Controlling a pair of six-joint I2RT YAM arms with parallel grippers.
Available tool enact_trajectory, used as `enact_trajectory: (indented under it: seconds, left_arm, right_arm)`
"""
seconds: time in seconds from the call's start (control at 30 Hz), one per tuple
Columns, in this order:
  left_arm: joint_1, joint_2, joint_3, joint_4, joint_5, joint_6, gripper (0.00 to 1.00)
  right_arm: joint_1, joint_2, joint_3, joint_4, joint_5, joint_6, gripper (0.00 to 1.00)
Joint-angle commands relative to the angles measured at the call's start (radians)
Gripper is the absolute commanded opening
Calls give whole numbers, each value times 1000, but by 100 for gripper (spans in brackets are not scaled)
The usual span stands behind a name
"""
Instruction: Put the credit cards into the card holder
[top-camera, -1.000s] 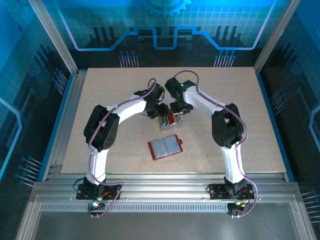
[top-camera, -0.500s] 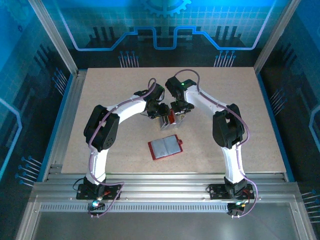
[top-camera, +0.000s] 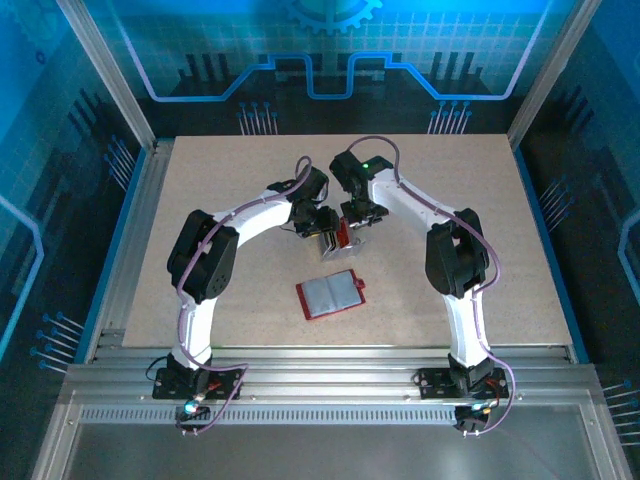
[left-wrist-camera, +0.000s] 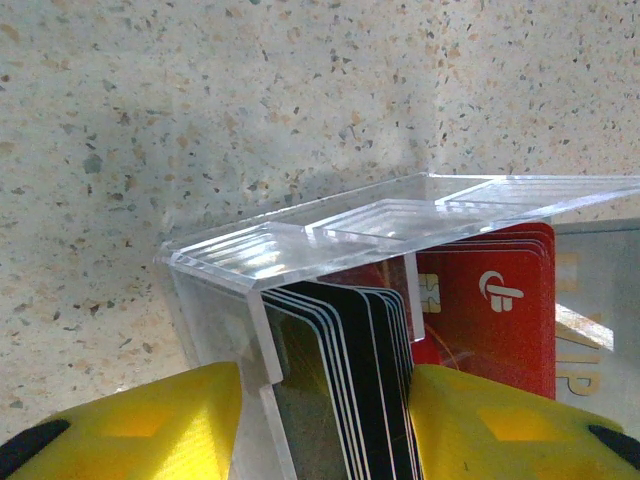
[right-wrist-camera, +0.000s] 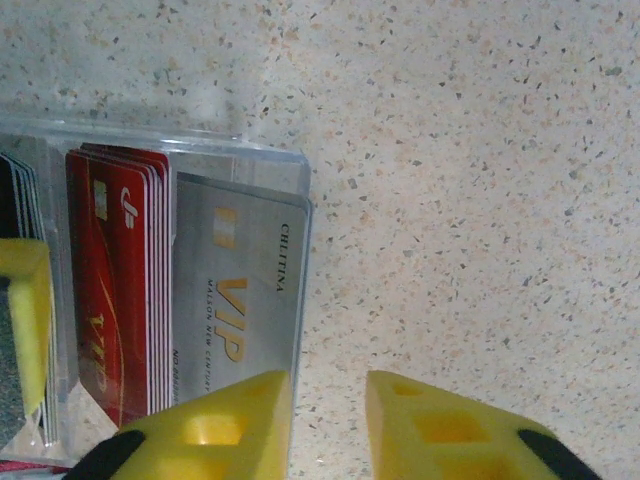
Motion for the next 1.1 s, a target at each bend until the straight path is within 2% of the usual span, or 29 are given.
enact_trajectory:
  seconds: [0.0, 0.23, 0.57, 1.07]
  left_arm:
    - [10, 66, -45, -42, -25, 10, 49]
    - [10, 66, -46, -39, -21, 8, 49]
    - [12, 66, -45, -41, -23, 6, 49]
    - [13, 69, -45, -41, -21, 5, 49]
  right_arm:
    - [6, 12, 37, -31, -13, 1, 34]
    - [0, 60, 52, -15, -56, 8, 34]
    - [-7, 53, 28, -2, -47, 5, 21]
    - [-14, 4, 7, -5, -41, -2, 18]
